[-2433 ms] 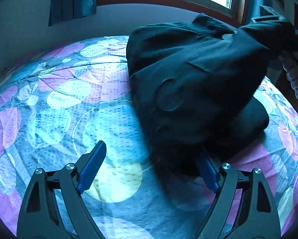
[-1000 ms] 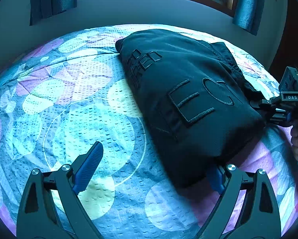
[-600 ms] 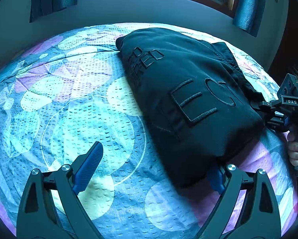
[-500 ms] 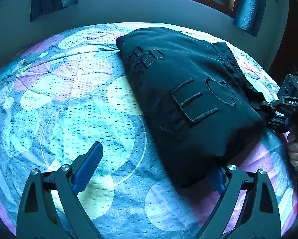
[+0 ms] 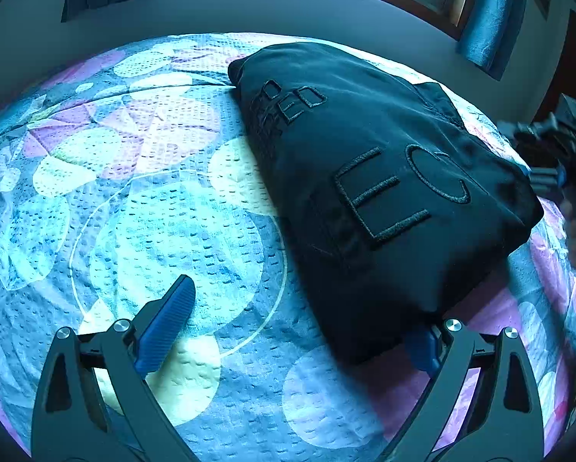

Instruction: Fold small clothes

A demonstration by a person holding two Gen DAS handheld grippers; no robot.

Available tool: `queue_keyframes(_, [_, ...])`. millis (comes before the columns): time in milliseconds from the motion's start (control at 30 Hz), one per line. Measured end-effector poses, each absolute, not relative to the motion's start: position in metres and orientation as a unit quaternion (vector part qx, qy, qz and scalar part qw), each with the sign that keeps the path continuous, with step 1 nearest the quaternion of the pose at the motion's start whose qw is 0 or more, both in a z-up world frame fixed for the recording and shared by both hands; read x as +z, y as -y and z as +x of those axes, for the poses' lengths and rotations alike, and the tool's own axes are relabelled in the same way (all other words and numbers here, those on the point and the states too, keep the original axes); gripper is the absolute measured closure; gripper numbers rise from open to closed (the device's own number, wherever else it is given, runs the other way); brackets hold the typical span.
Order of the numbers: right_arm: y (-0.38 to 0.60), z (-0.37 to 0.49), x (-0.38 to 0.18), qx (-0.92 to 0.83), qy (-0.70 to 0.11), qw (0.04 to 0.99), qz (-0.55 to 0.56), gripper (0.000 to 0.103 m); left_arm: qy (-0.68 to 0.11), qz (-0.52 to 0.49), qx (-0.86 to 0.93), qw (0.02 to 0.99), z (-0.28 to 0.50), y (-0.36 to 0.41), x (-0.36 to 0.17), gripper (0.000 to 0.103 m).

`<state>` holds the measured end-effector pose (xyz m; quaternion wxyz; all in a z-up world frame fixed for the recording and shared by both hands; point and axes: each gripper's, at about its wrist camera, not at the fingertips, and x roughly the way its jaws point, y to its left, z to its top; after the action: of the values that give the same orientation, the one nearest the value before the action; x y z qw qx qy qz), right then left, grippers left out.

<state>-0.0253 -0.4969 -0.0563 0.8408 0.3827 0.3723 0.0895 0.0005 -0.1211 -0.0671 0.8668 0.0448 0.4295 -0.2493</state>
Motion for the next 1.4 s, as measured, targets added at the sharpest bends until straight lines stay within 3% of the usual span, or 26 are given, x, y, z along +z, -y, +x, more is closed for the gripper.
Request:
queue_keyframes(333, [0.509, 0.080, -0.066, 0.089, -0.393, 0.833, 0.378, 0.045, -0.441, 0.035, -0.252, 0.861, 0.003, 0.122, -0.070, 0.004])
queue_keyframes(400, [0.503, 0.092, -0.071, 0.093, -0.408, 0.831, 0.366, 0.052, -0.441, 0.035, -0.252, 0.861, 0.003, 0.122, -0.071, 0.004])
queue_keyframes(467, [0.499, 0.099, -0.074, 0.099, -0.413, 0.829, 0.363, 0.086, -0.442, 0.035, -0.252, 0.860, 0.003, 0.123, -0.071, 0.004])
queue_keyframes(900, [0.516, 0.107, -0.128, 0.078, -0.430, 0.793, 0.425, 0.095, -0.448, 0.031, -0.256, 0.856, 0.009, 0.122, -0.074, 0.004])
queue_keyframes(1000, [0.523, 0.098, -0.126, 0.087, -0.416, 0.787, 0.446, 0.088, -0.448, 0.031, -0.255, 0.856, 0.010, 0.121, -0.074, 0.004])
queue_keyframes(1067, [0.530, 0.086, -0.120, 0.076, -0.400, 0.792, 0.456, 0.067, -0.449, 0.030, -0.255, 0.856, 0.011, 0.121, -0.075, 0.004])
queue_keyframes(1167, [0.541, 0.059, -0.109, 0.068, -0.372, 0.792, 0.478, 0.045, -0.448, 0.030, -0.256, 0.856, 0.010, 0.121, -0.075, 0.004])
queue_keyframes(1400, [0.539, -0.018, -0.093, 0.091, -0.366, 0.797, 0.472, 0.038, -0.449, 0.028, -0.257, 0.855, 0.010, 0.120, -0.075, 0.004])
